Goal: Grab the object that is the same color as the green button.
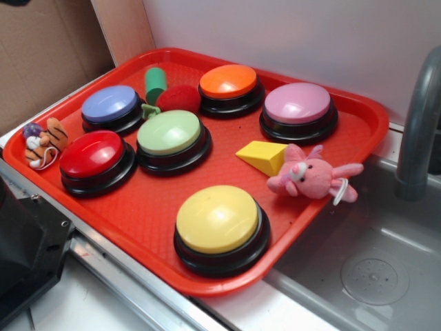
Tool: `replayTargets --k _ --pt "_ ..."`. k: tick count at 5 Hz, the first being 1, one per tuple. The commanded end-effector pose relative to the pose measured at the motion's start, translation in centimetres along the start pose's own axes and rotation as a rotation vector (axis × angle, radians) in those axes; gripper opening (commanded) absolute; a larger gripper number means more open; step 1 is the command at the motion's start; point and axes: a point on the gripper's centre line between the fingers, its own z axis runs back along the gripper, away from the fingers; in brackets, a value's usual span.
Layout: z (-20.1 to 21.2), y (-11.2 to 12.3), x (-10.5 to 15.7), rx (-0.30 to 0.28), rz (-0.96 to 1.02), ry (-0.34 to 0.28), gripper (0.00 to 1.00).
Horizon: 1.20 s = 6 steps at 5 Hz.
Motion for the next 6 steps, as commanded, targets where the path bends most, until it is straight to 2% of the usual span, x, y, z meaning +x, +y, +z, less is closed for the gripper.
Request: replayTargets --k 1,2,3,4,5,6 --pt "0.0 0.0 0.0 0.0 0.0 0.0 1.0" --pt "-1.8 1.3 1.5 -0.027 0.156 -0.072 1.0" --pt "-3.7 2.8 3.4 -0.03 0.279 -0.089 1.0" --pt "-5.5 5.5 5.3 -0.035 0.406 -0.089 1.0" --pt "-7.0 7.9 7.7 -0.025 0.546 -0.12 1.0" --pt "-8.9 10.0 10.4 0.026 0.702 -0.202 1.0"
